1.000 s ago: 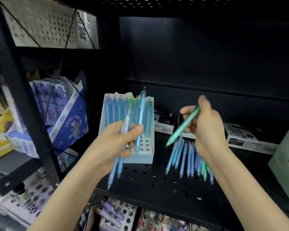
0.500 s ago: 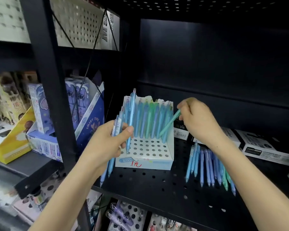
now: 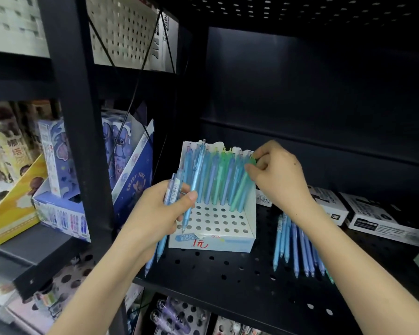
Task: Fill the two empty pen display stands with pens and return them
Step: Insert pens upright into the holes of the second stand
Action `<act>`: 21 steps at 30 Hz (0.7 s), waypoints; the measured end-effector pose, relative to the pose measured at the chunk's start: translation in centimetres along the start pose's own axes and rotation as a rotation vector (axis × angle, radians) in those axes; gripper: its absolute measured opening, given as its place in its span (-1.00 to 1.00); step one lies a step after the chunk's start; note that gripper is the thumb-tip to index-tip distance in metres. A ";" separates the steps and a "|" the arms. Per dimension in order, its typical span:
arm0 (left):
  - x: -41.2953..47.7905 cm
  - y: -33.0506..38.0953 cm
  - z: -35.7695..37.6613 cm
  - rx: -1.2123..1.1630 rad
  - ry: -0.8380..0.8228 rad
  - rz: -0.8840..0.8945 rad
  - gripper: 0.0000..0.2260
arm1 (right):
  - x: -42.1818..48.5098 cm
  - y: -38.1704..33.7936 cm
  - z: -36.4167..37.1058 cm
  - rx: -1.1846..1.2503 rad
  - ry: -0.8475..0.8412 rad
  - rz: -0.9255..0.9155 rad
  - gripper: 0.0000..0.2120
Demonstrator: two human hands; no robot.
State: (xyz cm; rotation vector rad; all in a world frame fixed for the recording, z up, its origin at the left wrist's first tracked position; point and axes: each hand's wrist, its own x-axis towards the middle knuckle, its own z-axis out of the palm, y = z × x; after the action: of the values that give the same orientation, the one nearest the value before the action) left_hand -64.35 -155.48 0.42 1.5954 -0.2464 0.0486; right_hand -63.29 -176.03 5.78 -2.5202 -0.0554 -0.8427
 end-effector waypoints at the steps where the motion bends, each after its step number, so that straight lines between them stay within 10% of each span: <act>1: 0.1 -0.1 0.1 0.004 -0.002 0.005 -0.96 | 0.0 -0.1 0.1 -0.009 0.015 0.004 -0.86; 10: -0.1 0.5 0.8 0.031 -0.075 0.031 -0.94 | -0.3 -1.1 0.1 -0.120 0.009 0.009 -0.86; 21: -1.1 0.7 1.6 0.064 -0.148 0.025 -0.93 | -1.8 -3.2 -2.3 0.678 -0.178 0.210 -0.80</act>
State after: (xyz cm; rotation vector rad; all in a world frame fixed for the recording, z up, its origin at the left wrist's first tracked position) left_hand -65.78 -156.92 0.83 1.6613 -0.3836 -0.0430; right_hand -66.58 -174.07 7.67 -1.9087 -0.1114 -0.4148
